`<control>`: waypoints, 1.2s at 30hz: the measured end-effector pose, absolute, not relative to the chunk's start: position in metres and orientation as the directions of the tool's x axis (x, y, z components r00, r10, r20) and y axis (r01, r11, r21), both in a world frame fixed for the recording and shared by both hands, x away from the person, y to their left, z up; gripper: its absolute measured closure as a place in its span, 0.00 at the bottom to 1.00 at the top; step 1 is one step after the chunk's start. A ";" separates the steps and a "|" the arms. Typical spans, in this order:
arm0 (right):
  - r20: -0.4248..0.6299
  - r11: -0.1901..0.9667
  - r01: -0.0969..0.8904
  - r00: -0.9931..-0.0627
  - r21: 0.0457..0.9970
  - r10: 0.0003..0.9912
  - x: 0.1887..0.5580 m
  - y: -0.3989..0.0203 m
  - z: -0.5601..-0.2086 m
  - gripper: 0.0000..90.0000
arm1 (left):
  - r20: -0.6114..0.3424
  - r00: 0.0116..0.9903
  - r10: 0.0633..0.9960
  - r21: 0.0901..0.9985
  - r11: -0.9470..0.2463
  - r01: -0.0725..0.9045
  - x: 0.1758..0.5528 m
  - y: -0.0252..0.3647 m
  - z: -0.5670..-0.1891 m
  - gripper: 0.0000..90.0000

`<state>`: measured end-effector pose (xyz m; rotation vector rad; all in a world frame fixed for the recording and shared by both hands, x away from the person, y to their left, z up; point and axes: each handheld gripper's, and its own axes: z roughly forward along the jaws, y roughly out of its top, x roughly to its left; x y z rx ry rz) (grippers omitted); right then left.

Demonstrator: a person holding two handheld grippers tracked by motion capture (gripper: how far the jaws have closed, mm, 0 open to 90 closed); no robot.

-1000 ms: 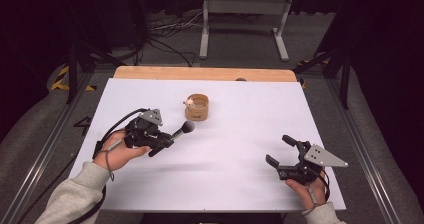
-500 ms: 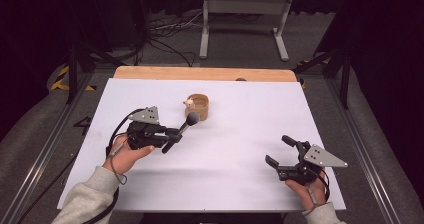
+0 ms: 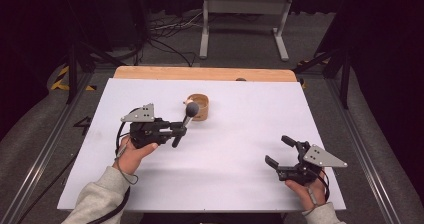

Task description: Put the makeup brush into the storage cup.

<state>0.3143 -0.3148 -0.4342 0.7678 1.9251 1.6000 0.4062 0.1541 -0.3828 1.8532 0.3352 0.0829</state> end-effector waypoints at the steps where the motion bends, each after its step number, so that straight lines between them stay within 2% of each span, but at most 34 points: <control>1: -0.033 0.142 0.096 -0.706 0.985 0.707 0.314 -0.315 -0.434 0.11 | -0.122 0.957 0.265 0.951 -0.244 0.189 0.408 0.154 -0.384 0.82; 12: -0.035 0.142 0.092 -0.711 0.986 0.702 0.314 -0.315 -0.435 0.12 | -0.099 0.953 0.285 0.979 -0.141 0.144 0.416 0.151 -0.390 0.82; 36: -0.028 0.123 0.085 -0.705 0.989 0.709 0.314 -0.317 -0.434 0.10 | -0.062 0.929 0.364 0.994 -0.064 0.092 0.442 0.125 -0.378 0.82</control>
